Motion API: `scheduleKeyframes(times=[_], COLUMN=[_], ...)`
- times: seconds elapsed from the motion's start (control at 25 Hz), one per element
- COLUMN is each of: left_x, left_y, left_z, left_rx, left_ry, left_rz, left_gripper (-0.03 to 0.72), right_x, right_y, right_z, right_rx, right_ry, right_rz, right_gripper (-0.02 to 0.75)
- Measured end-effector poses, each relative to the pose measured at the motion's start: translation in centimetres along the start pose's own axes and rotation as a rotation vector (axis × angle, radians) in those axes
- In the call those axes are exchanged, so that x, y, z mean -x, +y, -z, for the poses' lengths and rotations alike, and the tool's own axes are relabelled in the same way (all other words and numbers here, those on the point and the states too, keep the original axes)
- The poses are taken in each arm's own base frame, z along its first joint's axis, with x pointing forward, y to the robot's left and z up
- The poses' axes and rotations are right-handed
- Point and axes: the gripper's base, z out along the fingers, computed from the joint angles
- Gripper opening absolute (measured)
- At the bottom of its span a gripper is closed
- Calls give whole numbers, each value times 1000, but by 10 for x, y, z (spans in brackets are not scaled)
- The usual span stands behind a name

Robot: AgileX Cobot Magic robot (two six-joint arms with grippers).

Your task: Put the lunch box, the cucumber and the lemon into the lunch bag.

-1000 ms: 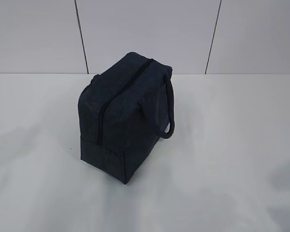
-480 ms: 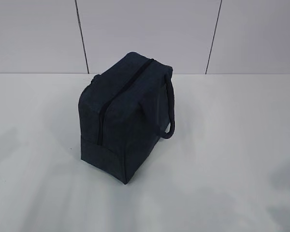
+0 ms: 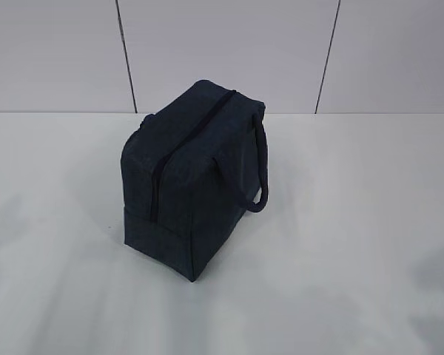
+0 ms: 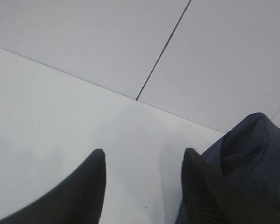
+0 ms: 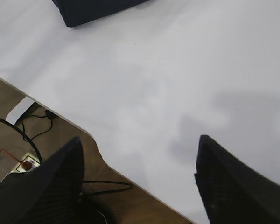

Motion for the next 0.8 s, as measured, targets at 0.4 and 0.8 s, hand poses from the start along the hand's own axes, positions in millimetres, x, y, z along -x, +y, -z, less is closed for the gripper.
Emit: scheduleKeyframes(times=[0.4,0.8], left_x=[-10,-11], left_y=[2,-22], left_z=[1,10], left_rx=[17,-129], left_ry=[103,369], left_rz=[-159,-278], left_gripper=[367,365], right_x=[0,0], right_y=[0,0], right_z=[0,-1], right_rx=[-1,-2], right_ry=[0,2], right_rz=[1,1], right_gripper=[580,580])
